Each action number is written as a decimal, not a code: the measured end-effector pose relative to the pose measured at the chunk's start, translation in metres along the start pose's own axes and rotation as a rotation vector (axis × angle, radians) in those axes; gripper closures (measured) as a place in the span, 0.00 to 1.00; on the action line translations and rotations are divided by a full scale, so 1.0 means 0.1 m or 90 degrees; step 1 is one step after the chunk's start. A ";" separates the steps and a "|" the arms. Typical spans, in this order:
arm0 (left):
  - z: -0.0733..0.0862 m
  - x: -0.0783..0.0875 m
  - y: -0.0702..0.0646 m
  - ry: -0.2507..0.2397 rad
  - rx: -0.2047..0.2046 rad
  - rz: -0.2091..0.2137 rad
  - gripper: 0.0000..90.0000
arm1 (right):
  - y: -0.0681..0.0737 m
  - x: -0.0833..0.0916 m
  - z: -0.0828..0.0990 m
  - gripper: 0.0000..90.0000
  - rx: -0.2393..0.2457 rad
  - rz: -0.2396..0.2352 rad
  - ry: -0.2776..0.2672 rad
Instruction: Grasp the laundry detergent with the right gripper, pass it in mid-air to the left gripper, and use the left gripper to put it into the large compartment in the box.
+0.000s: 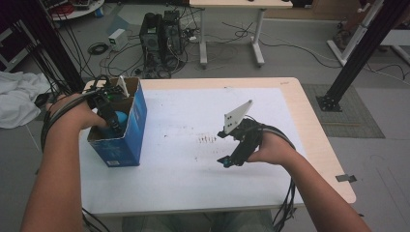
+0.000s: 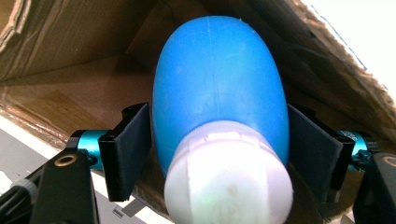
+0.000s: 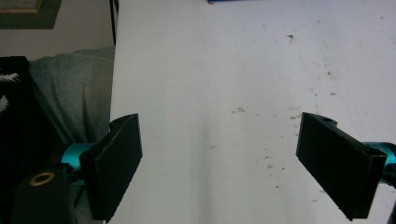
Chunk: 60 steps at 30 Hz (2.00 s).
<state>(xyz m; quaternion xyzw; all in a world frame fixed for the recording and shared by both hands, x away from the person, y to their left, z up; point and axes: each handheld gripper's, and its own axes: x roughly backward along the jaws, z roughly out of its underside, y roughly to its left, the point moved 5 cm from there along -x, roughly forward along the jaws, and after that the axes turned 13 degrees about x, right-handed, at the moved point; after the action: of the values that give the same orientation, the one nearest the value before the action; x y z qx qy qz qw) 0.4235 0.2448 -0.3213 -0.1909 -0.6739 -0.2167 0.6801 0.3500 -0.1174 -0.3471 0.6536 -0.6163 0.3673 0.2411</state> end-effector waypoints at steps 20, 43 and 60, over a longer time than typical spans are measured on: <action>0.05 0.22 -0.04 -0.018 0.000 0.012 0.26 | 0.01 0.02 -0.01 0.15 0.004 -0.001 -0.006; 0.06 0.70 -0.18 -0.069 -0.041 0.015 0.23 | -0.02 0.15 -0.02 0.15 -0.001 -0.001 0.016; 0.05 0.97 -0.41 -0.098 -0.086 0.024 0.16 | -0.05 0.26 0.01 0.15 -0.002 0.005 0.037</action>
<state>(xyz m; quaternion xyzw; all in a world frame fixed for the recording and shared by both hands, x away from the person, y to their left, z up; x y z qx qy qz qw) 0.3967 0.2095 -0.2258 -0.2650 -0.7042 -0.2333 0.6160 0.3547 -0.1345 -0.3267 0.6399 -0.6124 0.3859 0.2582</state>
